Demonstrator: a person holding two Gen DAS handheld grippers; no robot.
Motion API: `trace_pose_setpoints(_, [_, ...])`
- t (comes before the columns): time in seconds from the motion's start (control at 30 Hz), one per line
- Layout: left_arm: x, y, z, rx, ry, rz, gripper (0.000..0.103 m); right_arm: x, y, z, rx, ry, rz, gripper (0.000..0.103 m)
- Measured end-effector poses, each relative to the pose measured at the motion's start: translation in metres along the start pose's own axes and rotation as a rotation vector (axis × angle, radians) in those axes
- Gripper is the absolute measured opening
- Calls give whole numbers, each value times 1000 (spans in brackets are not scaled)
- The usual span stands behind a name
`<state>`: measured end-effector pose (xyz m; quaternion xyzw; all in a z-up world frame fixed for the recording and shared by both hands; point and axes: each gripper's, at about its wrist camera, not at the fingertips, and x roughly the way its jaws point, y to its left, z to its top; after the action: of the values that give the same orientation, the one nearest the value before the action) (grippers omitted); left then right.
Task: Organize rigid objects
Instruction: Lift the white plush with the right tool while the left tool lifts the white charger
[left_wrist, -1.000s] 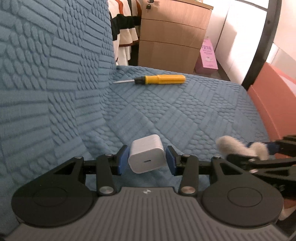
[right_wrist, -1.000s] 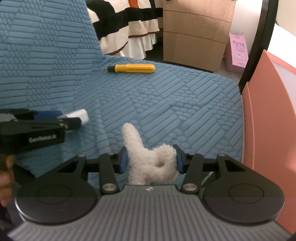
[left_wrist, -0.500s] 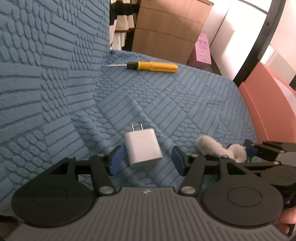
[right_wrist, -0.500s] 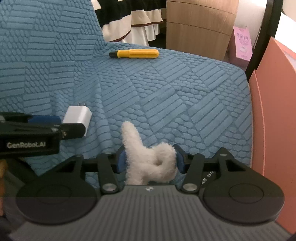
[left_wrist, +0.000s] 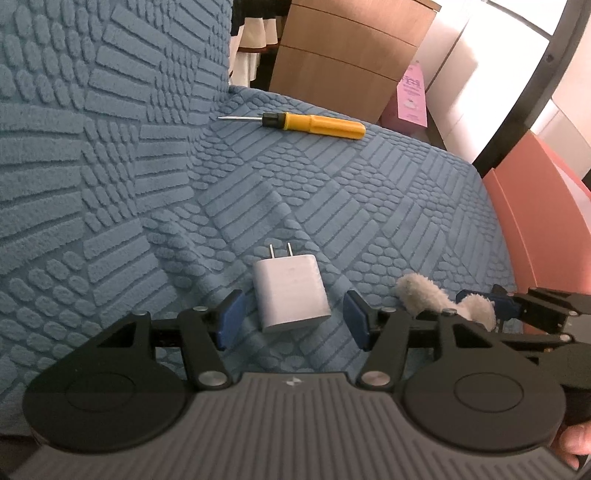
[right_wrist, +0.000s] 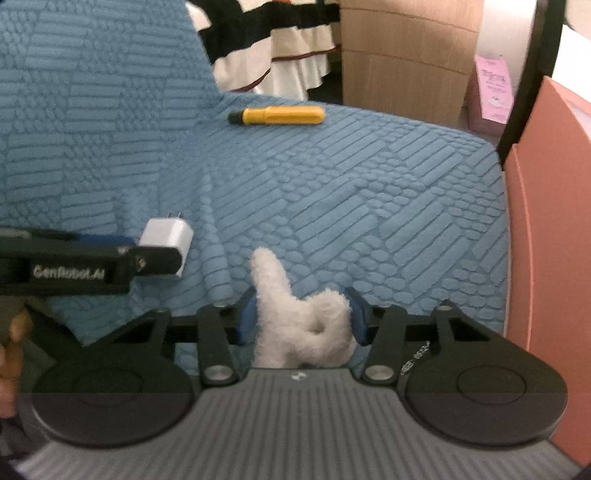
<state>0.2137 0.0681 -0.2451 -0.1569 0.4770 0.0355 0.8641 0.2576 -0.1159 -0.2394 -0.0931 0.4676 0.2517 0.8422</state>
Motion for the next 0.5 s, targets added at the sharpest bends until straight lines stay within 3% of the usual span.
trace_pose_setpoints(0.2, [3, 3, 1, -19, 2, -1, 64, -5, 10, 2, -52, -28, -17, 49])
trace_pose_setpoints(0.5, [12, 1, 1, -21, 3, 16, 63, -5, -3, 6, 30, -36, -14, 49])
